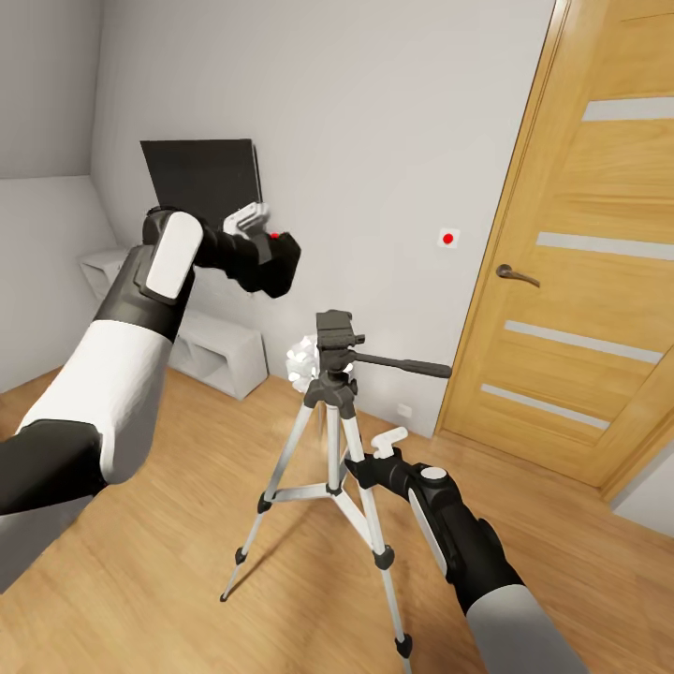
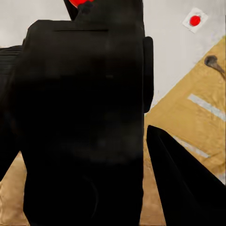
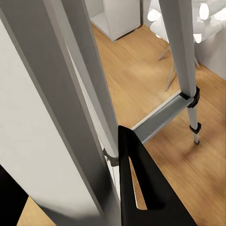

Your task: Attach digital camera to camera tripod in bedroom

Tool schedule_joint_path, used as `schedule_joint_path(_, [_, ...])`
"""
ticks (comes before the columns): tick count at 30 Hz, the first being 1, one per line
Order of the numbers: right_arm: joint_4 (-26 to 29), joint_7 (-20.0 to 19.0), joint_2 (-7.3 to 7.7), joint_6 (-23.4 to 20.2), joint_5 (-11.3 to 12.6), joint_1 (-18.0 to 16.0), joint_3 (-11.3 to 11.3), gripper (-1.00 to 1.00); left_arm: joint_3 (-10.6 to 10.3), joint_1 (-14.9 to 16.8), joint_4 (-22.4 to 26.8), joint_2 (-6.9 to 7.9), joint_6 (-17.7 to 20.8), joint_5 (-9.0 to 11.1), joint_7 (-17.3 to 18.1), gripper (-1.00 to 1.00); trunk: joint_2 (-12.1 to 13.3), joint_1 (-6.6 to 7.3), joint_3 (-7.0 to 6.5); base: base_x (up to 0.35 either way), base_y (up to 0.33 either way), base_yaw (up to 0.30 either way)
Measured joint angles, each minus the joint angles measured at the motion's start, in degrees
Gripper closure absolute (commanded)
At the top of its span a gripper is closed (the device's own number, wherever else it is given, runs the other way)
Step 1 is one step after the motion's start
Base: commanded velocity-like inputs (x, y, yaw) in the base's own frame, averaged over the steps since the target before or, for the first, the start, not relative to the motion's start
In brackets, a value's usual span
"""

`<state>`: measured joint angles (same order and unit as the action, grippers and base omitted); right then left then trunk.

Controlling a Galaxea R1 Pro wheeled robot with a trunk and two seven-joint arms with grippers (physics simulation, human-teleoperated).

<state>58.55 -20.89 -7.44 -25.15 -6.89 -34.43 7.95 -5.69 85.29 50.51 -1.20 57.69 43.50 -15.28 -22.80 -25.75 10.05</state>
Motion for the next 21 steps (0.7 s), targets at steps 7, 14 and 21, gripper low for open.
schedule_joint_path(7, [0.0,0.0,0.01,0.0,0.0,0.0,0.0,1.00,-0.5,-0.1,-0.4,2.55,-3.6,-4.5,9.8,1.00,0.0,0.00,0.01,0.000,0.000,0.000])
schedule_joint_path(14, [0.0,0.0,0.00,0.0,0.0,0.0,0.0,1.00,-8.2,-0.4,1.7,2.10,-4.4,-12.9,11.2,1.00,0.0,0.00,0.01,0.000,0.000,0.000])
schedule_joint_path(21, [0.0,0.0,0.01,0.0,0.0,0.0,0.0,1.00,-14.2,-0.5,5.3,2.54,-0.7,-14.9,12.8,1.00,0.0,0.00,0.01,0.000,0.000,0.000])
